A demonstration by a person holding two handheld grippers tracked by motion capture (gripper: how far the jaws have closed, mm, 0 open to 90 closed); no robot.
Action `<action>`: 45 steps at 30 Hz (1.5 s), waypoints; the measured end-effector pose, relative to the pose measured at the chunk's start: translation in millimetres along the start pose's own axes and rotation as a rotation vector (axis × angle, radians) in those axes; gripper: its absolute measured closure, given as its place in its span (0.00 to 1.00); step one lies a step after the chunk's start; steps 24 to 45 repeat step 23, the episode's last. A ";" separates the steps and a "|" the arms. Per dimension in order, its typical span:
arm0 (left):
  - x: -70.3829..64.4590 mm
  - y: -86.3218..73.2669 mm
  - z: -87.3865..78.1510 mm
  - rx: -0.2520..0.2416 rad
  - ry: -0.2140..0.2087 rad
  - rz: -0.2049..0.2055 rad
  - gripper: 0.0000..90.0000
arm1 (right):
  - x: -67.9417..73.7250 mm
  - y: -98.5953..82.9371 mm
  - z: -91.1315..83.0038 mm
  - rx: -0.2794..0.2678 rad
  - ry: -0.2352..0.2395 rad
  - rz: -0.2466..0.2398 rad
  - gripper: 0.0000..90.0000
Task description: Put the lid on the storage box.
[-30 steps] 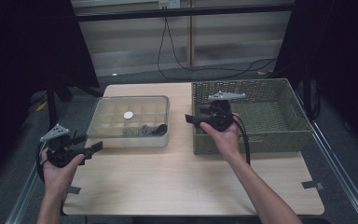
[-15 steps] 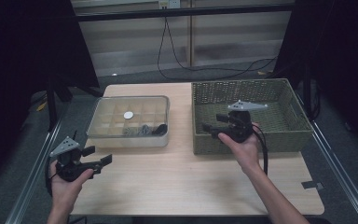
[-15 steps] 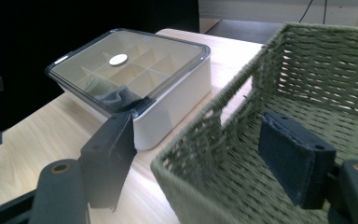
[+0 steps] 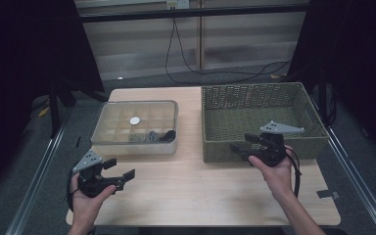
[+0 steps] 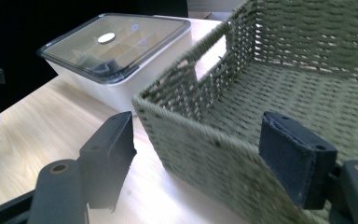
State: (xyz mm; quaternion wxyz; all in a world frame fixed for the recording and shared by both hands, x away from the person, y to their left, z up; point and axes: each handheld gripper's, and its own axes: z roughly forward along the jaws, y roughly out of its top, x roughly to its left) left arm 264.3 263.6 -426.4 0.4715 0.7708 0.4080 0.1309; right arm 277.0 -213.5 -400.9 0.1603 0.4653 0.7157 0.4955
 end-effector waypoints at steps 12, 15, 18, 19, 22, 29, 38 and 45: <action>-20.4 -15.3 21.7 0.048 -0.038 -0.001 0.14 | -19.8 -41.6 -41.4 0.031 -0.058 0.026 0.28; -25.8 -18.2 23.8 0.052 -0.050 0.019 0.13 | -21.8 -50.3 -47.8 0.050 -0.066 0.027 0.28; -27.6 -20.5 27.3 0.050 -0.046 0.024 0.13 | -22.8 -60.0 -51.3 0.055 -0.068 0.035 0.28; -27.0 -21.2 28.0 0.046 -0.045 0.018 0.13 | -23.5 -63.1 -51.7 0.051 -0.073 0.038 0.28; -26.3 -23.7 28.9 0.035 -0.055 0.005 0.13 | -25.2 -69.7 -49.4 0.055 -0.077 0.045 0.28; -26.3 -24.8 28.4 0.032 -0.054 0.003 0.13 | -24.7 -70.8 -48.3 0.060 -0.078 0.046 0.28; -26.3 -24.8 28.4 0.032 -0.054 0.003 0.13 | -24.7 -70.8 -48.3 0.060 -0.078 0.046 0.28; -26.3 -24.8 28.4 0.032 -0.054 0.003 0.13 | -24.7 -70.8 -48.3 0.060 -0.078 0.046 0.28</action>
